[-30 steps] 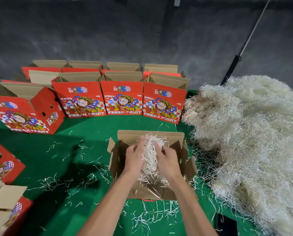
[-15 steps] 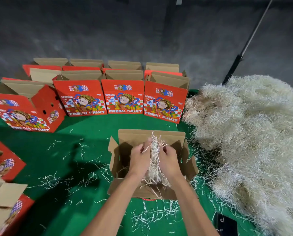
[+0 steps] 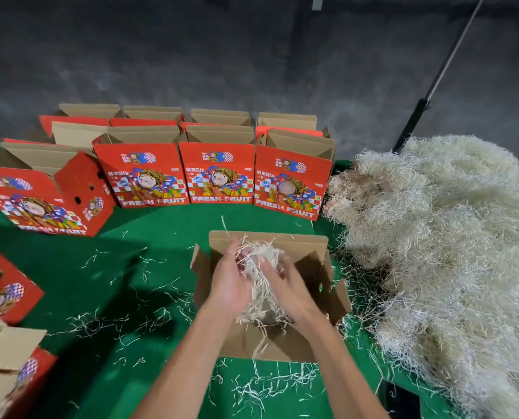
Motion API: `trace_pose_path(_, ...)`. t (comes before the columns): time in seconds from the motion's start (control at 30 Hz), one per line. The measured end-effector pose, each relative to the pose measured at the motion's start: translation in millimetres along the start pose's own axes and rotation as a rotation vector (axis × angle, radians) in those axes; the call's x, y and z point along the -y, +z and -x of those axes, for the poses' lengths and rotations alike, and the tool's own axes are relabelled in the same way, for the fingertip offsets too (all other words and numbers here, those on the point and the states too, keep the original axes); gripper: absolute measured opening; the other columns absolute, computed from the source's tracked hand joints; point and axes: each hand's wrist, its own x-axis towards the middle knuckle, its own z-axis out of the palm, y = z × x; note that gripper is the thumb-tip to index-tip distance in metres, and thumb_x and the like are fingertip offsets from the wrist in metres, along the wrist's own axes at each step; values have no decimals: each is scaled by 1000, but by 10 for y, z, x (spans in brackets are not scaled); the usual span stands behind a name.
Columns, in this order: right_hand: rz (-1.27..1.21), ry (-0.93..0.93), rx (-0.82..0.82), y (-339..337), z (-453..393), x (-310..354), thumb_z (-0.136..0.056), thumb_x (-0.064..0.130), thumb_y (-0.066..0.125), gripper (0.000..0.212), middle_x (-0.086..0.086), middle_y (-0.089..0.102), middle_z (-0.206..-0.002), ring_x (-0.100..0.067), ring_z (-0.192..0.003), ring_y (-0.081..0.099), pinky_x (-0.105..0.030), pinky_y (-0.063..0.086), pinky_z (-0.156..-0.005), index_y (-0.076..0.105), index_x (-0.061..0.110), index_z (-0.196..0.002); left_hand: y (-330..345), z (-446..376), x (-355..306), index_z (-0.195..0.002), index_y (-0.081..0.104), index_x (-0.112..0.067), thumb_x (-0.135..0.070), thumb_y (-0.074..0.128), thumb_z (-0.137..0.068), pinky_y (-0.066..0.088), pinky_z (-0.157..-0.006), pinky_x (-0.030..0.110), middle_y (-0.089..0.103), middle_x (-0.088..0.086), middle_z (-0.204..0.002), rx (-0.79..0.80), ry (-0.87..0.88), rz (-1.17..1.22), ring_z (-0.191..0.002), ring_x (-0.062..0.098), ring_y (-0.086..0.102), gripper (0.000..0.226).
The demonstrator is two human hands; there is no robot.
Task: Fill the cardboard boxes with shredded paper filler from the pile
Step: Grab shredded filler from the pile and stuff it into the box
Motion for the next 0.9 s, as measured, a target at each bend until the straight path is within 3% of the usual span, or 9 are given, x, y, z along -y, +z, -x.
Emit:
trace_pose_path(0.23,-155,-52,-75,-140,-94,-155,-96,44,59,12,26,70,-101,12,-93,63,-15,44,-81,64,39,-106,-250,14,136,-123,51,-36,-74,59,-80,48,-98,39,58,-7,-132,-125,331,-664,-114,6,57,58)
trace_pose_path(0.3,-114,-35,-132,-64,-150,-167,-99,48,52,20,17,65,-106,6,-97,58,-19,41,-85,64,34,-107,-205,6,302,-147,31,-38,-84,50,-77,34,-113,50,32,-12,-155,-93,157,-749,-139,14,38,86)
trace_pose_path(0.37,113,-156,-220,31,-208,-200,-104,40,44,31,5,60,-94,-4,-86,53,-25,42,-82,68,19,-104,-138,-50,412,-146,37,-22,-78,47,-84,35,-112,51,47,-1,-147,-136,147,-785,-134,20,47,84)
trace_pose_path(0.43,183,-233,-331,2,-221,-230,-105,35,42,36,8,52,-65,-5,-58,46,-23,40,-58,67,10,-94,-122,-117,389,-125,58,-14,-77,49,-83,56,-81,34,66,6,-88,-184,253,-716,-83,10,68,76)
trace_pose_path(0.5,218,-249,-411,-149,-243,-270,-104,38,40,43,6,43,-50,-4,-41,34,-21,30,-43,61,11,-77,-180,-199,267,-136,54,-19,-78,51,-82,42,-49,15,47,-13,-64,-230,296,-680,-48,-5,49,80)
trace_pose_path(0.63,218,-173,-513,-343,-278,-242,-103,46,34,44,-1,48,-59,-9,-42,40,-19,33,-41,53,16,-77,-281,-279,119,-149,39,-20,-79,53,-80,47,-83,34,62,6,-126,-302,238,-560,-98,19,60,92)
trace_pose_path(0.77,119,-108,-500,-258,-246,-198,-90,75,18,72,5,63,-72,-10,-59,63,-23,50,-55,54,14,-106,-264,-297,94,-137,51,-25,-76,48,-84,44,-63,30,62,-5,-86,-369,204,-329,-70,11,56,74)
trace_pose_path(0.83,88,-41,-295,-74,-187,-210,-86,85,21,89,15,68,-113,-10,-103,68,-35,56,-90,39,21,-144,-216,-278,184,-140,46,-26,-79,45,-84,47,-75,36,63,-2,-103,-302,90,-299,-81,13,57,77)
trace_pose_path(0.9,237,-73,-259,97,-177,-234,-83,88,24,97,9,68,-117,-13,-102,67,-29,50,-92,49,10,-136,-132,-231,336,-148,34,-27,-85,52,-76,43,-98,47,52,1,-141,-239,10,-357,-117,22,55,94)
